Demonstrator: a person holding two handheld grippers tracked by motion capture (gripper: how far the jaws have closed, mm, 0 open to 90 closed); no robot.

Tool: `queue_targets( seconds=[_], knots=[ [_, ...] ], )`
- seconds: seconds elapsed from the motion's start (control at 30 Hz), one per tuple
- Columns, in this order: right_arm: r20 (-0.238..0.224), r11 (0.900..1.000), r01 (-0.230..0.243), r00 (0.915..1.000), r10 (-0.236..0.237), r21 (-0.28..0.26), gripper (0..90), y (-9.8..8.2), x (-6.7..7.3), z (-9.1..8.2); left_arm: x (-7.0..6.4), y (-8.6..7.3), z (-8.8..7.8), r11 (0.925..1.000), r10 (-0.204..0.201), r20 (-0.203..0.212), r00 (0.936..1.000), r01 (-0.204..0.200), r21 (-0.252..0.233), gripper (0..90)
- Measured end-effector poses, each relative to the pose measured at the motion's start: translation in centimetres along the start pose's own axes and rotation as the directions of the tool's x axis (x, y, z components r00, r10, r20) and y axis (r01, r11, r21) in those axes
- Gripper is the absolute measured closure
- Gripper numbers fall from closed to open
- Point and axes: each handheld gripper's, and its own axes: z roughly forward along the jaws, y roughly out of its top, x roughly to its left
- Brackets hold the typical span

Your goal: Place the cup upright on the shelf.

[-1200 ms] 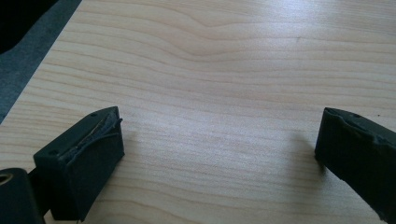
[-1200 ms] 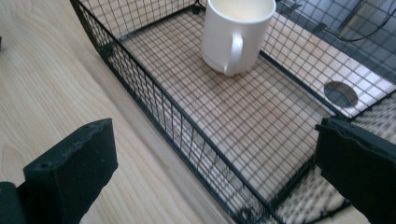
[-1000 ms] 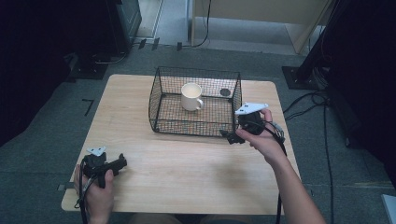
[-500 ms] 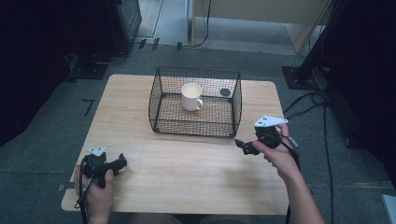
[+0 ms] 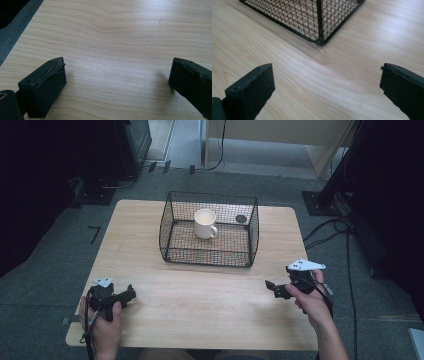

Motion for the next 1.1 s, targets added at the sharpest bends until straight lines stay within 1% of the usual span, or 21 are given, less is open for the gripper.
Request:
queue_targets(
  seconds=[0.07,0.17,0.37,0.6,0.73,0.93,1.07,1.1],
  knots=[
    [0.000,1.000,-0.019,0.9998,0.019,-0.004,0.0,-0.7,-0.3,-0.2,0.0,0.0,0.0,1.0000,0.000,0.000,1.0000,0.000,0.000,1.3],
    [0.013,1.000,-0.028,0.9995,0.028,-0.001,0.0,-1.6,-0.8,-0.4,0.0,0.0,0.0,1.0000,0.000,0.000,1.0000,0.000,0.000,1.3],
    [0.030,0.998,-0.062,0.9976,0.062,0.003,0.0,-3.5,-1.6,-0.9,0.0,0.0,0.0,1.0000,0.000,0.000,1.0000,0.000,0.000,1.3],
    [0.078,0.995,-0.094,0.9928,0.092,0.025,0.0,-5.6,-2.6,-1.2,0.0,0.0,0.0,1.0000,0.000,0.000,1.0000,0.000,0.000,1.2],
    [0.103,0.995,-0.094,0.9906,0.090,0.035,0.0,-6.7,-3.0,-1.1,0.0,0.0,0.0,1.0000,0.000,0.000,1.0000,0.000,0.000,1.3],
    [0.129,0.991,-0.123,0.9848,0.116,0.052,0.0,-8.3,-3.2,-1.0,0.0,0.0,0.0,1.0000,0.000,0.000,1.0000,0.000,0.000,1.2],
    [0.158,0.990,-0.114,0.9824,0.100,0.082,0.0,-9.4,-3.1,-0.8,0.0,0.0,0.0,1.0000,0.000,-0.001,1.0000,0.000,0.000,1.3],
    [0.163,0.989,-0.121,0.9810,0.106,0.088,0.0,-9.6,-3.1,-0.7,0.0,0.0,0.0,1.0000,0.000,0.000,1.0000,0.000,0.000,1.3]
  ],
)
